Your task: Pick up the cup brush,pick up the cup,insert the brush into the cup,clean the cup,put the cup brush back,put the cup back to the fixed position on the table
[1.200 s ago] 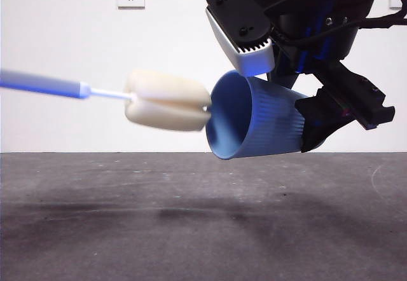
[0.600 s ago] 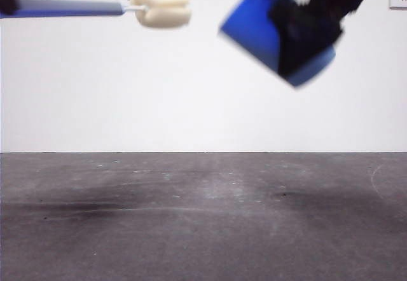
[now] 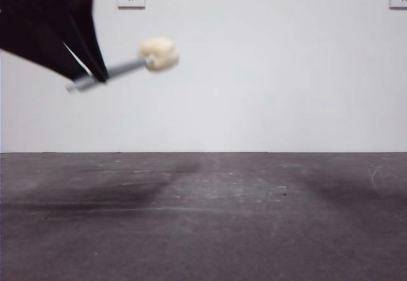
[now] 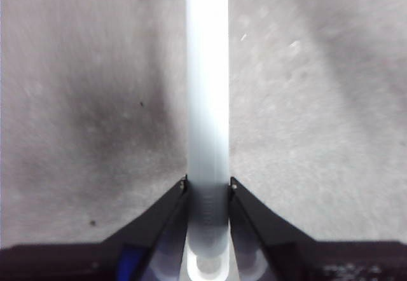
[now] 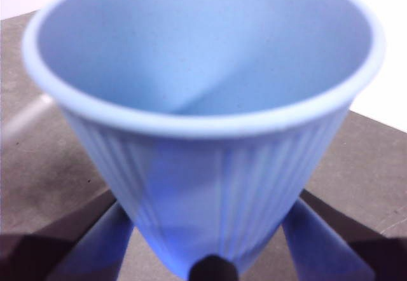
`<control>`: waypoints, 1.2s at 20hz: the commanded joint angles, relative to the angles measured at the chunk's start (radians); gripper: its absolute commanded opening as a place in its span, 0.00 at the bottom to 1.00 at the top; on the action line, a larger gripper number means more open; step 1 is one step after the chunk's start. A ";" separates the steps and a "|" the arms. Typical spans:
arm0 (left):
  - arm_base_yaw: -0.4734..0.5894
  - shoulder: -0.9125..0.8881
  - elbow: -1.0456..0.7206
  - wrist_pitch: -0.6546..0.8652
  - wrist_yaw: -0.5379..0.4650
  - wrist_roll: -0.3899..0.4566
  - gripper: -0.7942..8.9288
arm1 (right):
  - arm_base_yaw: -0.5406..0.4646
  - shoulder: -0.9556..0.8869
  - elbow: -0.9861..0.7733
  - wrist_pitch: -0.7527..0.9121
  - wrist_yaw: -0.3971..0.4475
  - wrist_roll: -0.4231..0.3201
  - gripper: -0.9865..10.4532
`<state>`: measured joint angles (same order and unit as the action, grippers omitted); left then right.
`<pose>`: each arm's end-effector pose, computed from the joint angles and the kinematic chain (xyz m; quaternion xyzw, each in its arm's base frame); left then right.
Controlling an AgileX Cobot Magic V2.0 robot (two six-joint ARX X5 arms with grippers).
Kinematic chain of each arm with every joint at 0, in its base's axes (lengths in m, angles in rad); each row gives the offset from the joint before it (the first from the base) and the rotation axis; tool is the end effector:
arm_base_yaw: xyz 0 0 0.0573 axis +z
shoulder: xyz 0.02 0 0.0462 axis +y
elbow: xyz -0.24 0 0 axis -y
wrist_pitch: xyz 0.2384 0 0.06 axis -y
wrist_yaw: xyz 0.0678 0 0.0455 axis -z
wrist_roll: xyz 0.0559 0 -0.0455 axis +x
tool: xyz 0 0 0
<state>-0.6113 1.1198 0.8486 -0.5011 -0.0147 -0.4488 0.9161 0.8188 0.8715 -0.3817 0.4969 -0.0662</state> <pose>0.2050 -0.1427 0.2271 -0.0840 0.4099 -0.1857 0.8891 0.1439 0.1437 0.3135 -0.1382 0.1177 0.2093 0.9609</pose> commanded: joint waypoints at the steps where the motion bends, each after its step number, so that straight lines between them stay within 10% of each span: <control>1: -0.002 0.086 -0.012 0.048 0.019 -0.055 0.07 | 0.000 -0.001 0.004 0.011 -0.002 0.018 0.07; 11: -0.008 0.276 -0.116 0.241 0.007 -0.214 0.07 | 0.000 -0.001 0.004 0.011 -0.001 0.015 0.07; 24: 0.018 0.319 -0.198 0.370 -0.038 -0.099 0.07 | 0.000 -0.001 0.003 0.011 -0.030 0.044 0.07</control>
<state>-0.5953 1.4292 0.6537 -0.1390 -0.0505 -0.5793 0.9157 0.8188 0.8715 -0.3813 0.4671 -0.0402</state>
